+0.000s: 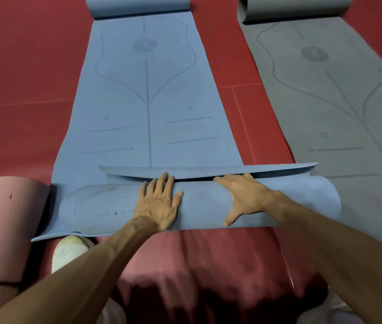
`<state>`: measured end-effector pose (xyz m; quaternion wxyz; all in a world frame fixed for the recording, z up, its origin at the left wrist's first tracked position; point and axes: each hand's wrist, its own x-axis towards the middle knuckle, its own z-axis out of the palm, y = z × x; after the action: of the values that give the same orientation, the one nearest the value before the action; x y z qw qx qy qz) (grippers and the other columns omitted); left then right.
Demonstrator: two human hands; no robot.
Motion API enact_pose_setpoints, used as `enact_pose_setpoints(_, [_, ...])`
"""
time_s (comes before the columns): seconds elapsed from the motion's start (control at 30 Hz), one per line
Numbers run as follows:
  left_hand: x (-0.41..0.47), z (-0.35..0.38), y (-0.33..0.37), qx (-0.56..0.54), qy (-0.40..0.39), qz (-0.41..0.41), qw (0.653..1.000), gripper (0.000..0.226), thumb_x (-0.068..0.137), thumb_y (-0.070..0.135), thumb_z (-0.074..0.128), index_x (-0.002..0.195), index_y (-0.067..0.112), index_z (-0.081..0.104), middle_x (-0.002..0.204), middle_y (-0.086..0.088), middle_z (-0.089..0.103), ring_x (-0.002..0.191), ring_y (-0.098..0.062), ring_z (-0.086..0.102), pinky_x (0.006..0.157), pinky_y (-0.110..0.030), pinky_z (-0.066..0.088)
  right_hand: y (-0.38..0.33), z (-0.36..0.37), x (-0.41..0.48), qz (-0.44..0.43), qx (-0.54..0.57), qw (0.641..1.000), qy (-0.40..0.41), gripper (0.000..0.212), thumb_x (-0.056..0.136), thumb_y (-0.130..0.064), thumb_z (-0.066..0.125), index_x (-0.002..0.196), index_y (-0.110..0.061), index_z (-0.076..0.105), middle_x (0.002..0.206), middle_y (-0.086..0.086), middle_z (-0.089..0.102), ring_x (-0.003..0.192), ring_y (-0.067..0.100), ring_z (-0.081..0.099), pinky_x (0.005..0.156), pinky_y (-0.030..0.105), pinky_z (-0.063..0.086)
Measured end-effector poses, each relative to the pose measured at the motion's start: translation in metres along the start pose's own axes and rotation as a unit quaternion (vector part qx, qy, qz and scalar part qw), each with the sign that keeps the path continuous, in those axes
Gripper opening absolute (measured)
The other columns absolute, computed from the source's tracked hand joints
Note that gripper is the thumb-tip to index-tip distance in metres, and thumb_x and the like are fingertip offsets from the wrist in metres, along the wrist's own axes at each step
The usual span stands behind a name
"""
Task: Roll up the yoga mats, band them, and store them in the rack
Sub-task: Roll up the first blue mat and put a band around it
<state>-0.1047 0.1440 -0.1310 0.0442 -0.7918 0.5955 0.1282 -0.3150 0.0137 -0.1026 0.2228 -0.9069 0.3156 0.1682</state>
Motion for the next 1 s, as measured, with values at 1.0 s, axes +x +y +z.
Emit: enact_pose_setpoints(1.0, [0.095,-0.032,-0.005,-0.060,0.043,-0.020,0.997,0.045,0.102,0.037,0.021,0.128,0.017,0.052,0.132,-0.005,0.044,0.118,-0.023,0.039,0.099,-0.036,0.035,0.017,0.016,0.032,0.061,-0.157,0.972,0.165,0.141,0.021,-0.078,0.076,0.136,-0.004,0.047,0.127,0.015,0.054,0.117,0.032,0.053,0.101,0.052,0.038])
